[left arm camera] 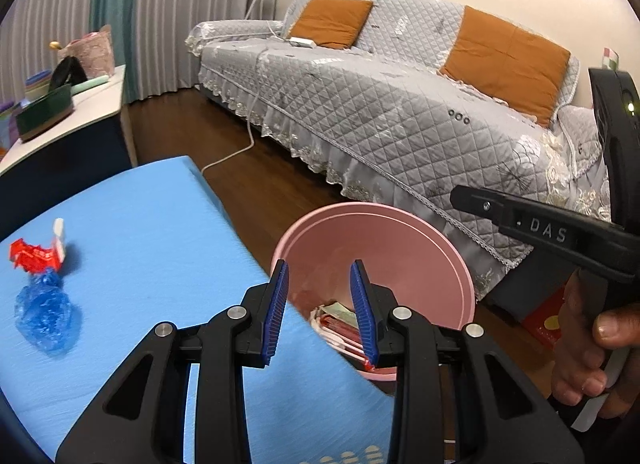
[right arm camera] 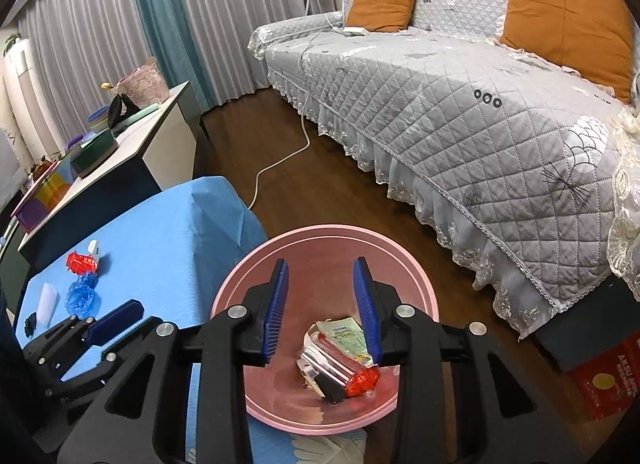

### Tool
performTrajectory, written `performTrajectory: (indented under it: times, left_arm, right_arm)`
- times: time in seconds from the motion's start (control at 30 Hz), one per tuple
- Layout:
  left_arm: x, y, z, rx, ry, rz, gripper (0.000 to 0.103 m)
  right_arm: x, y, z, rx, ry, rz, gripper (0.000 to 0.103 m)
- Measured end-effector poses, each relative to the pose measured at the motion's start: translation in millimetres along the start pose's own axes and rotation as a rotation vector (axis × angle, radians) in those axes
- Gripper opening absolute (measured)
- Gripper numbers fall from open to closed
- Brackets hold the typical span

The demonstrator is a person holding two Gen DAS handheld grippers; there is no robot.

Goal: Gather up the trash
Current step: 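Move both open grippers back over the table toward the foam net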

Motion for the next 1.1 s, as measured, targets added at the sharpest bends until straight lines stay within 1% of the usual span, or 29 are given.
performTrajectory:
  times: [0.27, 0.47, 0.87, 1.1]
  left_arm:
    - [19, -6, 37, 0.049, 0.056, -0.014, 0.032]
    - [35, -14, 71, 0.09, 0.104, -0.021, 0.032]
    - [71, -45, 142, 0.172, 0.214, -0.018, 0.032]
    - [91, -68, 188, 0.226, 0.302, -0.01, 0.032]
  right_arm:
    - [-2, -7, 34, 0.044, 0.03, -0.002, 0.035]
    - [-7, -16, 67, 0.08, 0.063, 0.005, 0.035]
    - [-19, -43, 150, 0.163, 0.151, 0.034, 0.035]
    - [-27, -63, 196, 0.206, 0.207, 0.062, 0.035]
Point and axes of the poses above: each gripper's, at about its wrist camera, not at the fingertips, and x roughly against the way its jaws point, z to its left, y to its top, the point moved 10 cm from there along -x, roughly the way its jaws point, and after that the axes turned 11 degrees about -x, right-handed, at the moved point
